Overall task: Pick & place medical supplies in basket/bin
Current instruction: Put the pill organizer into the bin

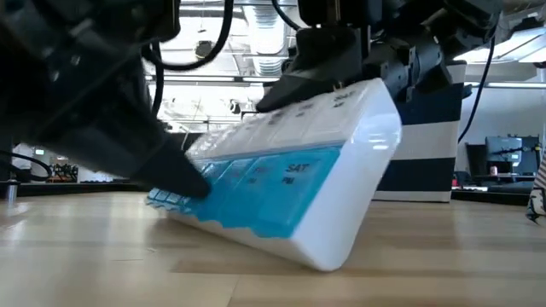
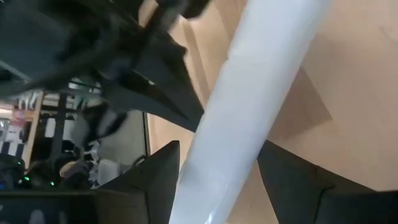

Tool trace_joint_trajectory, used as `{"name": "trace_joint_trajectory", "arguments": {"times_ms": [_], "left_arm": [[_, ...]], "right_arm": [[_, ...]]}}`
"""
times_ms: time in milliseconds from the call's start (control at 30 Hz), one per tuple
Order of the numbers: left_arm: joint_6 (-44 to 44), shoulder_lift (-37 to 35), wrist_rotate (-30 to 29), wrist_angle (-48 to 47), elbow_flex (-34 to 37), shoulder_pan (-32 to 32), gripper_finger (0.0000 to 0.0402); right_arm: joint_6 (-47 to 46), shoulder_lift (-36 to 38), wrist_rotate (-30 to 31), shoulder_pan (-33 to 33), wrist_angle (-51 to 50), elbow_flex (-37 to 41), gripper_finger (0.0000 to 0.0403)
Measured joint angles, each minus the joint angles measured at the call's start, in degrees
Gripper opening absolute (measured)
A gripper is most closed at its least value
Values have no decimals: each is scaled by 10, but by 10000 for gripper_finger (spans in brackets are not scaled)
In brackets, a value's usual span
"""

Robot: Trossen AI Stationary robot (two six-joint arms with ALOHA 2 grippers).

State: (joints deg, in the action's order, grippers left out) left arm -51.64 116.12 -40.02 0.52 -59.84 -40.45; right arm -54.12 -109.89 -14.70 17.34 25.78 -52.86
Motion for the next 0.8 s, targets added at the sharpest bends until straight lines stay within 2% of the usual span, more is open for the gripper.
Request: {"name": "trace_joint_trajectory", "arguments": {"times_ms": [300,633,800], "left_arm": [[23,4,2,-1,3,10,0],[32,5,-33,-1,4,17,0],[32,5,-38,0,4,17,0]], "right_arm": [[6,1,2,1,0,-4,205],[44,-1,22,-1,-79,-3,206],[48,0,30,-1,-87,-4,206]]}}
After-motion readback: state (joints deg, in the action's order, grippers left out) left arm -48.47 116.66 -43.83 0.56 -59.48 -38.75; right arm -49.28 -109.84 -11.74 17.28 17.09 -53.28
